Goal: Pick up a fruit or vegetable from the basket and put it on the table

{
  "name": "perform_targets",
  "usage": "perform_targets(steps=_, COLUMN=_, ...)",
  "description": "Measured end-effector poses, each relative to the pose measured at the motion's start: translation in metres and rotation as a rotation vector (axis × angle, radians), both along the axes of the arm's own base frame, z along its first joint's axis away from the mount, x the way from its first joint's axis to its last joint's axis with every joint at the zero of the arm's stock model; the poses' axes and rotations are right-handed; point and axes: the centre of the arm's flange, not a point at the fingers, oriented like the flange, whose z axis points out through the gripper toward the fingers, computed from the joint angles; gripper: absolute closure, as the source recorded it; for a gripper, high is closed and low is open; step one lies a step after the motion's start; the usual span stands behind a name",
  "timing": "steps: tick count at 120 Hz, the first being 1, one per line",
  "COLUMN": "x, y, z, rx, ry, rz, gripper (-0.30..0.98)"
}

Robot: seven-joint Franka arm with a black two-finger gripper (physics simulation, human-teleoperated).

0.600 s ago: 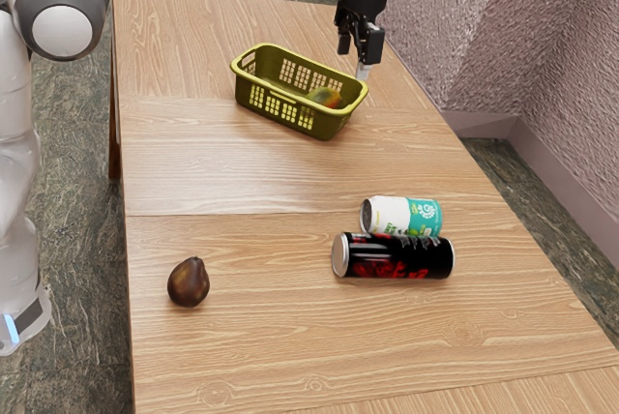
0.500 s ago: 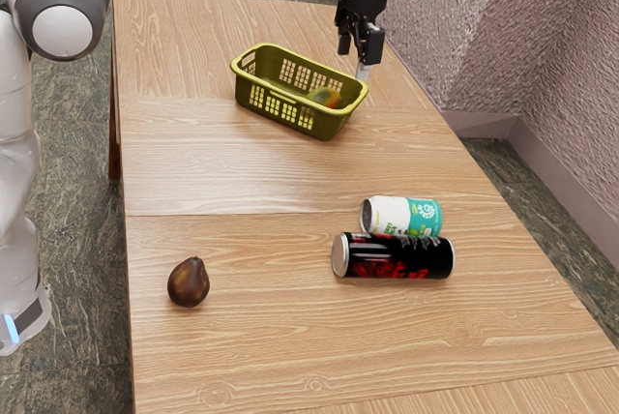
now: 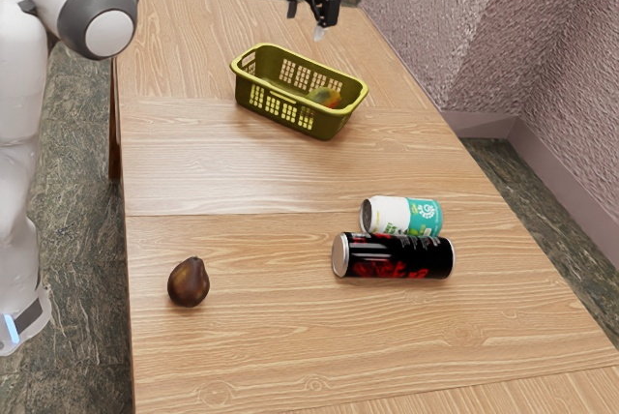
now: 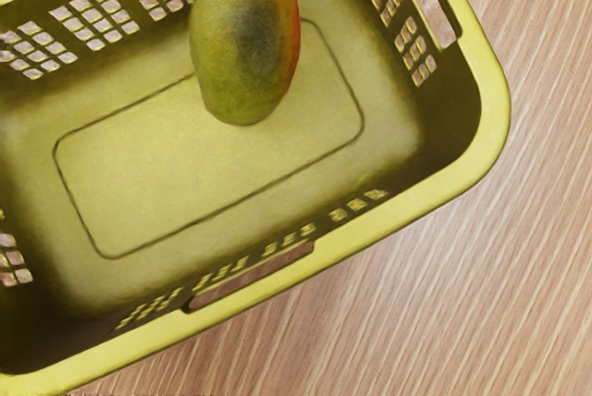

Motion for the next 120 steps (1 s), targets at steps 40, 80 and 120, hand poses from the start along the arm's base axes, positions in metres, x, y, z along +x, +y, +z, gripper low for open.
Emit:
perform_targets(steps=40, x=-0.011, y=0.053, z=-0.019, rx=0.035, ry=0.028, rz=0.113, gripper=0.0)
perform_targets(steps=80, x=0.036, y=0.082, z=-0.097, rx=0.012, ry=0.007, rz=0.158, gripper=0.0)
perform_targets(steps=120, x=0.052, y=0.096, z=-0.146, rx=-0.006, ry=0.006, rz=0.179, gripper=0.0)
